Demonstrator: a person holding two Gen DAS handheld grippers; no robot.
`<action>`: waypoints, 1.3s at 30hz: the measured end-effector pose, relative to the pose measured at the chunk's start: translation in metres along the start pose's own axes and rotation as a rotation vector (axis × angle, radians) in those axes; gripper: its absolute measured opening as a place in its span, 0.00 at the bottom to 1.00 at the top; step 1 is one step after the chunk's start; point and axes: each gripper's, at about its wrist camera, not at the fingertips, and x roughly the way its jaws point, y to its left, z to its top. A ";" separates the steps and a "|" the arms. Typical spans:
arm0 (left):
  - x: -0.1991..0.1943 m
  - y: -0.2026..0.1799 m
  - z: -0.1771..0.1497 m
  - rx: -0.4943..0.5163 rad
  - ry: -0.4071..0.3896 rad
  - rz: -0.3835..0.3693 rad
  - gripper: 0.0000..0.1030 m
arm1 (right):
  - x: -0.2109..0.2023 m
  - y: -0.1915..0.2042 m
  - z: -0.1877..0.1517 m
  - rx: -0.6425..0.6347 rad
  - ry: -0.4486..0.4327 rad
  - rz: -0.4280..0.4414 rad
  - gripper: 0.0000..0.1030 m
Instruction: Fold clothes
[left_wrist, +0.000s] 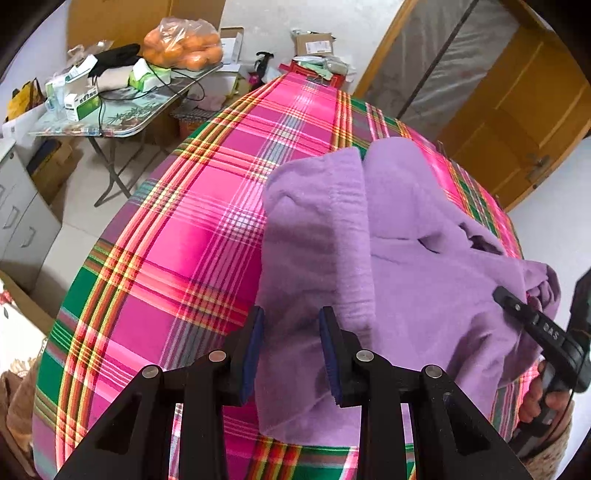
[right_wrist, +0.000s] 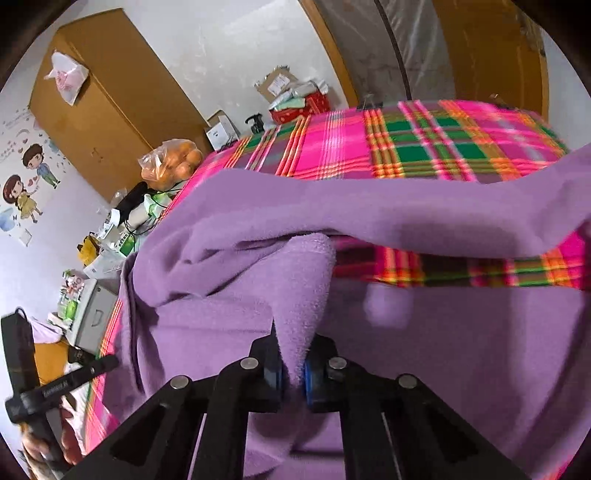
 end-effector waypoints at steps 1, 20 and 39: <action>0.000 -0.002 -0.001 0.002 0.003 -0.002 0.31 | -0.004 0.001 -0.002 -0.004 -0.006 -0.008 0.07; 0.004 -0.033 -0.016 0.065 0.066 -0.063 0.31 | -0.112 -0.106 -0.038 0.138 -0.107 -0.251 0.06; 0.014 -0.063 0.000 0.086 0.082 -0.165 0.31 | -0.141 -0.031 -0.075 -0.159 -0.371 -0.429 0.27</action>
